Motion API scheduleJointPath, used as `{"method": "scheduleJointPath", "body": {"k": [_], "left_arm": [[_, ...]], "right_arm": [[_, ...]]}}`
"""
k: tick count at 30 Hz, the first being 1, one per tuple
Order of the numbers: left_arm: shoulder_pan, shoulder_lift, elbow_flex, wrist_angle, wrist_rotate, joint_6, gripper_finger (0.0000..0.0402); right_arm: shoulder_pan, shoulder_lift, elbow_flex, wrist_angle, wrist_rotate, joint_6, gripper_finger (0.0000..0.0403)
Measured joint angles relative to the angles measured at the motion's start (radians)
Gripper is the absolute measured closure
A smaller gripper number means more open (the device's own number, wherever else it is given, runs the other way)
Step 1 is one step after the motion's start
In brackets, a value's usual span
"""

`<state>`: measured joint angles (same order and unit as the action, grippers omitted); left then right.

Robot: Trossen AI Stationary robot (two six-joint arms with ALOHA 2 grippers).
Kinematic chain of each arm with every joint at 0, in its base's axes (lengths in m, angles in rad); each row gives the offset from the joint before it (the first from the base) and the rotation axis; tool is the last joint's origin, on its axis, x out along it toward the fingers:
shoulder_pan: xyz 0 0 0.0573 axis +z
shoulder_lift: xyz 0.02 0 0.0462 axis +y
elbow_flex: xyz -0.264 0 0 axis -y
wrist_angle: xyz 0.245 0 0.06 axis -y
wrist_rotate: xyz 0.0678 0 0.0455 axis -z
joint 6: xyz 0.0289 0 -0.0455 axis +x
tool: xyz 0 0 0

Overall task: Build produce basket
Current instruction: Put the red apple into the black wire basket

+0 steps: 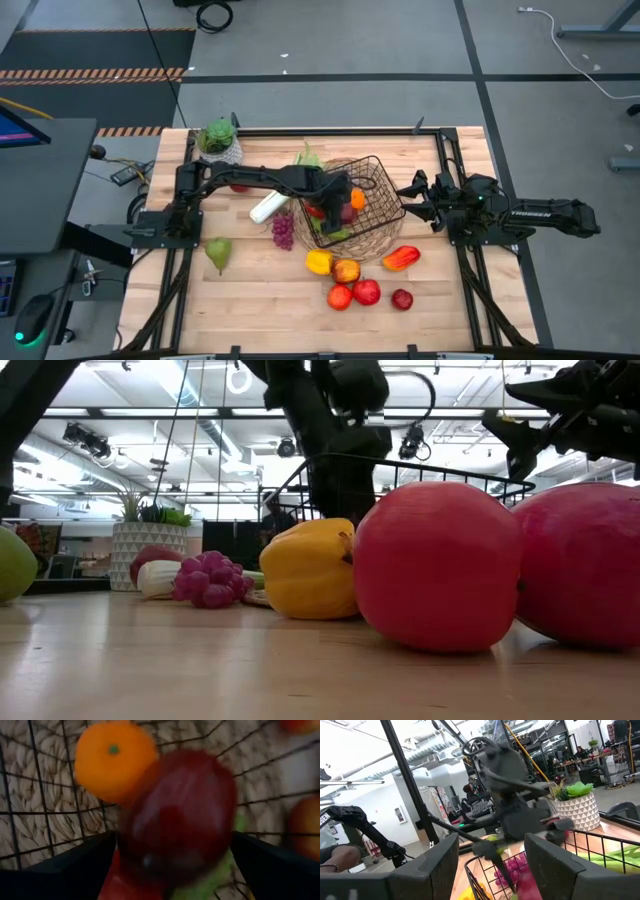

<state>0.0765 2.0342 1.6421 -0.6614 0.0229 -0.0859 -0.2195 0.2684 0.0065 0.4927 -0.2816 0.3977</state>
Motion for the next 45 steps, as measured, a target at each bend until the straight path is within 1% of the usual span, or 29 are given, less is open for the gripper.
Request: {"method": "scheduleJointPath", "body": {"k": [3, 5, 7, 10, 19, 24, 27, 31, 35, 37, 41, 45], "left_arm": [[-0.016, -0.05, 0.0, 0.006, -0.01, 0.006, 0.0002], [-0.031, -0.083, 0.001, 0.007, -0.045, 0.008, 0.0002], [-0.054, -0.106, 0.001, 0.023, -0.077, 0.047, 0.0002], [-0.102, -0.116, 0.002, 0.055, -0.099, 0.159, 0.0002], [-0.304, -0.114, 0.002, 0.062, -0.072, 0.512, 0.0001], [-0.39, -0.107, 0.002, 0.075, -0.07, 0.61, 0.0001], [-0.414, -0.101, 0.001, 0.074, -0.087, 0.594, 0.0001], [-0.434, -0.089, 0.001, 0.042, -0.117, 0.441, 0.0001], [-0.451, -0.076, 0.002, 0.032, -0.117, 0.331, 0.0001], [-0.463, -0.072, 0.0, 0.017, -0.116, 0.307, 0.0001], [-0.495, -0.055, 0.0, 0.026, -0.117, 0.305, 0.0001], [-0.535, -0.037, 0.0, 0.069, -0.126, 0.306, 0.0001]], "right_arm": [[0.0, 0.0, 0.0, 0.0, 0.0, 0.0, 0.0172], [0.0, 0.0, 0.0, 0.0, 0.0, 0.0, 0.0172], [0.0, 0.0, 0.0, 0.0, 0.0, 0.0, 0.0172], [0.0, 0.0, 0.0, 0.0, 0.0, 0.0, 0.0172], [0.0, 0.0, 0.0, 0.0, 0.0, 0.0, 0.0172], [0.0, 0.0, 0.0, 0.0, 0.0, 0.0, 0.0172], [0.0, 0.0, 0.0, 0.0, 0.0, 0.0, 0.0172], [0.0, 0.0, 0.0, 0.0, 0.0, 0.0, 0.0172], [0.0, 0.0, 0.0, 0.0, 0.0, 0.0, 0.0172], [0.0, 0.0, 0.0, 0.0, 0.0, 0.0, 0.0172], [0.0, 0.0, 0.0, 0.0, 0.0, 0.0, 0.0172], [0.0, 0.0, 0.0, 0.0, 0.0, 0.0, 0.0172]]}}
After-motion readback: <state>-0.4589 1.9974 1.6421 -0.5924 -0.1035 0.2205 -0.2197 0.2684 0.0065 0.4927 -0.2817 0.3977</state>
